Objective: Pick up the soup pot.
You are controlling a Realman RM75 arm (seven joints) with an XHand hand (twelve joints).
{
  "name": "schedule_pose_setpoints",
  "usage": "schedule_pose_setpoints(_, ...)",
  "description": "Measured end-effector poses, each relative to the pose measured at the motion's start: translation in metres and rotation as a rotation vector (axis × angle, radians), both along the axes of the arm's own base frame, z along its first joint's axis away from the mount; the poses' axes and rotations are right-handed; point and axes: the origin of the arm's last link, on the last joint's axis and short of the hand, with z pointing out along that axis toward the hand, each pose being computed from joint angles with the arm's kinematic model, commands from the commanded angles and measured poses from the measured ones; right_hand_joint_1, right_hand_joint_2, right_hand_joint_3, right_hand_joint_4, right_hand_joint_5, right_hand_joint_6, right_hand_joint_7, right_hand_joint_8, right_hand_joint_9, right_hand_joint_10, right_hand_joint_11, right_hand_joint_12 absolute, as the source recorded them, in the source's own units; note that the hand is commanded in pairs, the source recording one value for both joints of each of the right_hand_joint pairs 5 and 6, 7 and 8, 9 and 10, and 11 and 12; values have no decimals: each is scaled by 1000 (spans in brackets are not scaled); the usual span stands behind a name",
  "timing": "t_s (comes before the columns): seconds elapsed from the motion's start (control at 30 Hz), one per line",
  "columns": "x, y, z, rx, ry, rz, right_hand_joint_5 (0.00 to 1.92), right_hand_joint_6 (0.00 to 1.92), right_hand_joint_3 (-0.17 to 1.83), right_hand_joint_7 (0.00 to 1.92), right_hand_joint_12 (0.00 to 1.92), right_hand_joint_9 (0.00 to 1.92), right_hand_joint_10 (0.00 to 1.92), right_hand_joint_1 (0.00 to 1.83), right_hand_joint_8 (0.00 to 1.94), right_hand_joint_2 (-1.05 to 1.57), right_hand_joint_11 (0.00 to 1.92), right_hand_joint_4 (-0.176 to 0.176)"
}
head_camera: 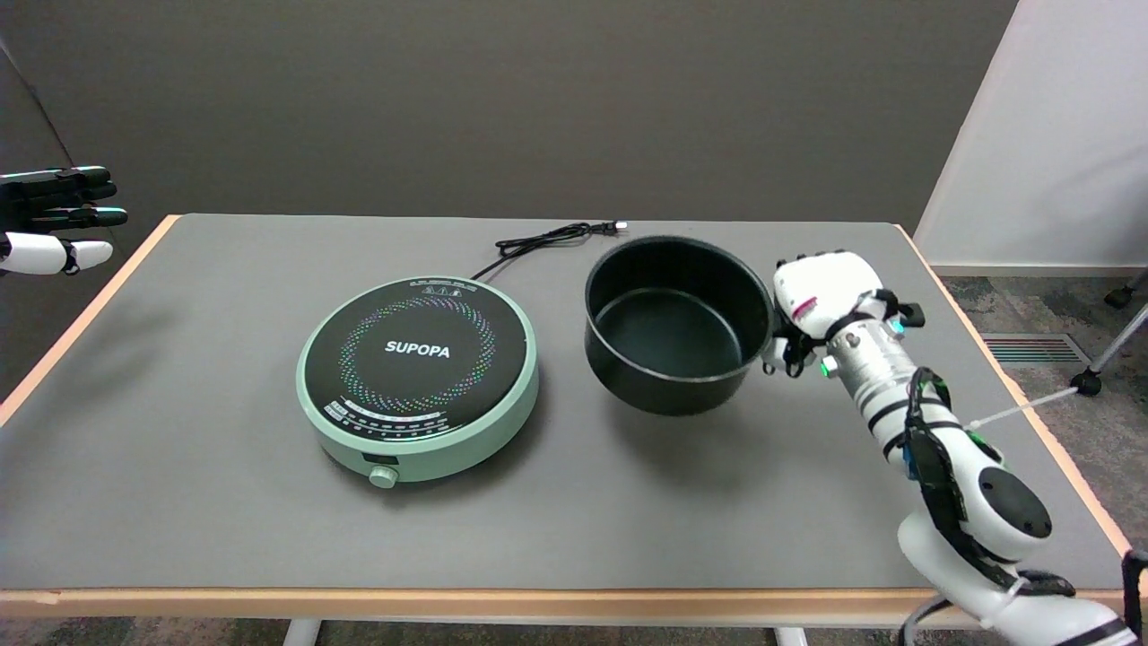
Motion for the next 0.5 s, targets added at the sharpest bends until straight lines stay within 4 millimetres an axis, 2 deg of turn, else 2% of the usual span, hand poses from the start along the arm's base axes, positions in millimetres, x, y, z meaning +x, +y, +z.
schedule_pose_setpoints(0.17,16,-12,-5,28,-13,54,1699,1699,984,1699,1699,1699,1699,878,1699,1182,1699,-91)
schedule_pose_setpoints(0.5,48,-50,-27,115,-66,152,1721,1721,982,1721,1721,1721,1721,888,1721,1211,1721,-89)
